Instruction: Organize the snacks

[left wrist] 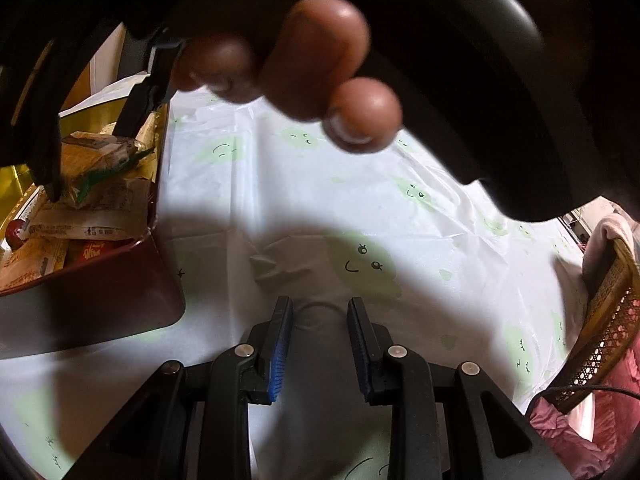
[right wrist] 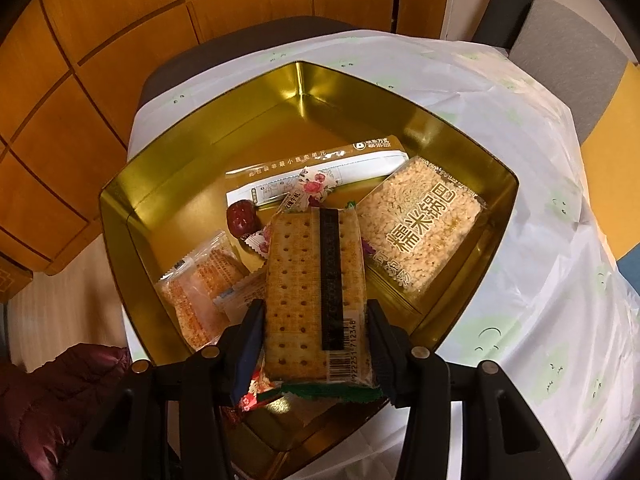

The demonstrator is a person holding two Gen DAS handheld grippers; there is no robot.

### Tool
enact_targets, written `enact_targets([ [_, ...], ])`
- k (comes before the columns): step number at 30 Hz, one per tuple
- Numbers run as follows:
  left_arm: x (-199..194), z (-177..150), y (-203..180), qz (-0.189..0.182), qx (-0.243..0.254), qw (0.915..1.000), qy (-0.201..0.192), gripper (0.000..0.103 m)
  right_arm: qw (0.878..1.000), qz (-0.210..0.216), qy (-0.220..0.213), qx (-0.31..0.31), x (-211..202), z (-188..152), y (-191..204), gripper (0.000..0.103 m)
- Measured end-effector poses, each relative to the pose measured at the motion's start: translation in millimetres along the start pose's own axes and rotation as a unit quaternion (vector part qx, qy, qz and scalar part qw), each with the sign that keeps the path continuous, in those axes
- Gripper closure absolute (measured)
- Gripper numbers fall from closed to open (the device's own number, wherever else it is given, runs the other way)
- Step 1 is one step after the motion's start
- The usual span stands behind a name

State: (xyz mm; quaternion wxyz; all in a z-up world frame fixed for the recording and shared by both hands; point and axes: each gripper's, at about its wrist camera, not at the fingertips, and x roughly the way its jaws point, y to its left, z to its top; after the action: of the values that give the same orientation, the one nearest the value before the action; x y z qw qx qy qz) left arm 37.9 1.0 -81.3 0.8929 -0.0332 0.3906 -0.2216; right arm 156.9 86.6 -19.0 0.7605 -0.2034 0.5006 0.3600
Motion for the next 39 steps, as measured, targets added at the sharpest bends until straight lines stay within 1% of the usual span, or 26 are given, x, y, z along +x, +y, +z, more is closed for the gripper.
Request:
enact_targets([
  [7, 0.0, 0.1, 0.1, 0.000, 0.000, 1.0000, 0.000, 0.074, 1.000, -0.006, -0.010, -0.007, -15.6, -1.9, -1.1, 0.052],
  [10, 0.1, 0.4, 0.4, 0.001, 0.001, 1.0000, 0.000, 0.074, 1.000, -0.014, -0.012, -0.021, -19.8, -6.9, 2.2, 0.053],
  [12, 0.3, 0.5, 0.4, 0.000, 0.001, 1.0000, 0.000, 0.074, 0.999, -0.019, -0.013, -0.029, -19.6, -9.5, 5.0, 0.057],
  [14, 0.9, 0.8, 0.7, -0.001, -0.001, 1.0000, 0.001, 0.074, 0.999, -0.027, -0.017, -0.034, -17.6, -11.0, 7.0, 0.057],
  [20, 3.9, 2.0, 1.9, -0.003, -0.007, 1.0000, 0.002, 0.072, 0.999, -0.020, -0.025, -0.002, -4.4, -2.0, 1.5, 0.058],
  [23, 3.3, 1.9, 5.6, -0.005, -0.011, 0.9999, 0.002, 0.072, 1.000, -0.015, -0.022, 0.009, -2.2, -2.0, -0.9, 0.057],
  [26, 3.6, 1.6, 5.0, -0.002, -0.008, 1.0000, 0.001, 0.072, 1.000, 0.002, -0.017, 0.023, -4.5, -5.0, -5.2, 0.056],
  [35, 5.5, -1.1, 2.1, 0.003, -0.006, 1.0000, 0.000, 0.072, 0.999, 0.001, -0.023, 0.037, -17.2, -20.1, -11.8, 0.055],
  [39, 5.3, -0.9, -1.8, 0.009, -0.003, 1.0000, 0.000, 0.072, 0.998, 0.002, -0.040, 0.045, -29.6, -28.0, -13.0, 0.055],
])
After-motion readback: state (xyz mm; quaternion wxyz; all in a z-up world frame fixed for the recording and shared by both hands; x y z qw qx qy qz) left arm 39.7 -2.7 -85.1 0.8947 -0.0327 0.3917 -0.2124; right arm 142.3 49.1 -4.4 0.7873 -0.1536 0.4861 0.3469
